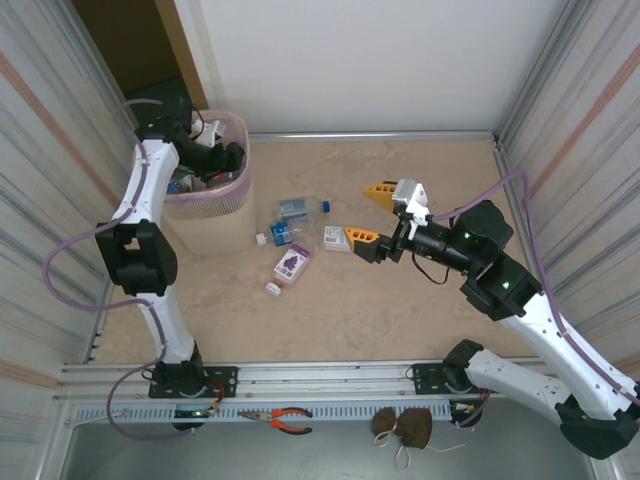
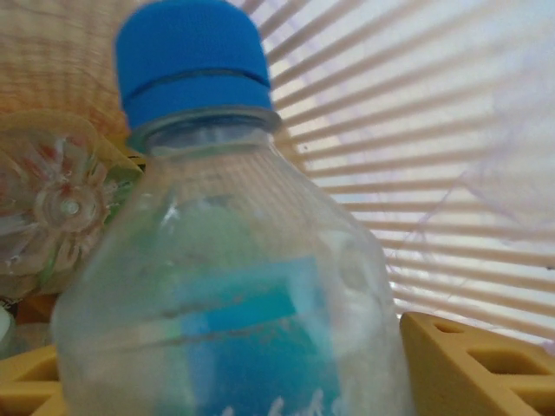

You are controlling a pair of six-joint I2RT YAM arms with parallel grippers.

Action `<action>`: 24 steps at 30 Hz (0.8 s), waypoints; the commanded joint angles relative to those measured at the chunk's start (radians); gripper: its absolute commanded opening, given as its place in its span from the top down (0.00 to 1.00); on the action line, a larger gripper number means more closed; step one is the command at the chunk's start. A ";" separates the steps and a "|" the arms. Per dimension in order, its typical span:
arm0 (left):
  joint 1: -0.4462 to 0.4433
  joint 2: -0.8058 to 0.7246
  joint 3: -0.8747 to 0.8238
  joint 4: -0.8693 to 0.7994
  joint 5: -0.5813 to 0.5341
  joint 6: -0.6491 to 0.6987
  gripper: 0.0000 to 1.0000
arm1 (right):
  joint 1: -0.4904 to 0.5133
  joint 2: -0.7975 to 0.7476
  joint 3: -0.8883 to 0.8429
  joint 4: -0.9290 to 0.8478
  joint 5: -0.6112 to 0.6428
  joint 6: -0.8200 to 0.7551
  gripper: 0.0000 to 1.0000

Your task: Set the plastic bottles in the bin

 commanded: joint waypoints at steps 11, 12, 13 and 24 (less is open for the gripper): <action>0.028 -0.153 0.096 -0.040 -0.078 -0.004 0.21 | -0.006 0.006 0.023 -0.025 0.021 0.000 0.22; 0.028 -0.161 0.098 -0.040 -0.080 -0.005 0.20 | -0.006 0.008 0.024 -0.028 0.029 0.006 0.22; 0.029 -0.168 0.103 -0.040 -0.079 -0.007 0.21 | -0.005 0.011 0.027 -0.032 0.038 0.013 0.22; 0.030 -0.220 0.115 -0.023 -0.052 -0.002 0.43 | -0.008 0.053 0.040 -0.088 0.128 0.112 0.22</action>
